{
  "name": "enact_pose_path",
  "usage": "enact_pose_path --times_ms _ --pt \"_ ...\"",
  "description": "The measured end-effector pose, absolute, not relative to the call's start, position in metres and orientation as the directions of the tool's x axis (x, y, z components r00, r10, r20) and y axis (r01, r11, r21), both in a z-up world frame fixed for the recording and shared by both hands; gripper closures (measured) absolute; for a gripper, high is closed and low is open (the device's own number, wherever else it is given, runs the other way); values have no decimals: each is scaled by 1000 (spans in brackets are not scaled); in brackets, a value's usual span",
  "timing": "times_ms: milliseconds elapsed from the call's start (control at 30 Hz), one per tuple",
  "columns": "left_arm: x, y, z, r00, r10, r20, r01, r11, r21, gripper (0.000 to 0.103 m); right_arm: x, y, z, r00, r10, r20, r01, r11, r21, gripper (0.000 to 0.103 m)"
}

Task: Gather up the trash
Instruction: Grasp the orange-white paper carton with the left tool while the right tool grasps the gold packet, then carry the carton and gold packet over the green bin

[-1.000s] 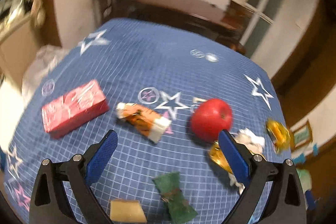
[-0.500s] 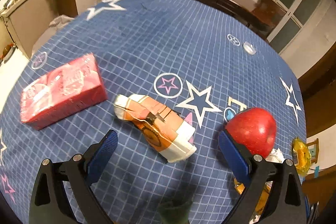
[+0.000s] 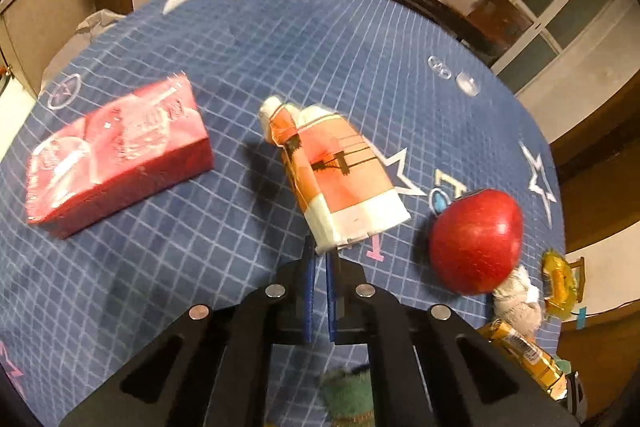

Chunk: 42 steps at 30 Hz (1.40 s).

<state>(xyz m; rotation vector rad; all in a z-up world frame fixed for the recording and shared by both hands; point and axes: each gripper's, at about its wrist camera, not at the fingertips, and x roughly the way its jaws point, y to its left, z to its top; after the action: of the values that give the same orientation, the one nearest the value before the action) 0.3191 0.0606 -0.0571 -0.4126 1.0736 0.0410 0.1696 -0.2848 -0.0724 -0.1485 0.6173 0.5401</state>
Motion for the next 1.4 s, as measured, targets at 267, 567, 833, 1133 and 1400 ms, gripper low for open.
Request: enact_pose_path --times_ms 267,567,833,1133,1400 --pt "283 50 -17 560 -179 -809 -153 937 -313 97 148 -286 -46 734 433 -524 -495 868 23 71" --pt "232 12 8 666 -70 -743 -73 985 -158 97 112 -303 -34 827 325 -459 -365 931 3 71" --pt "199 -21 3 738 12 -675 -44 999 -30 97 89 -329 -29 887 201 -416 -212 977 20 71" --pt "176 -57 1 788 44 -614 -21 999 45 97 71 -343 -31 917 121 -380 -118 993 31 71" --pt "165 -94 6 821 43 -570 17 995 99 97 64 -352 -28 932 82 -353 -74 997 36 71"
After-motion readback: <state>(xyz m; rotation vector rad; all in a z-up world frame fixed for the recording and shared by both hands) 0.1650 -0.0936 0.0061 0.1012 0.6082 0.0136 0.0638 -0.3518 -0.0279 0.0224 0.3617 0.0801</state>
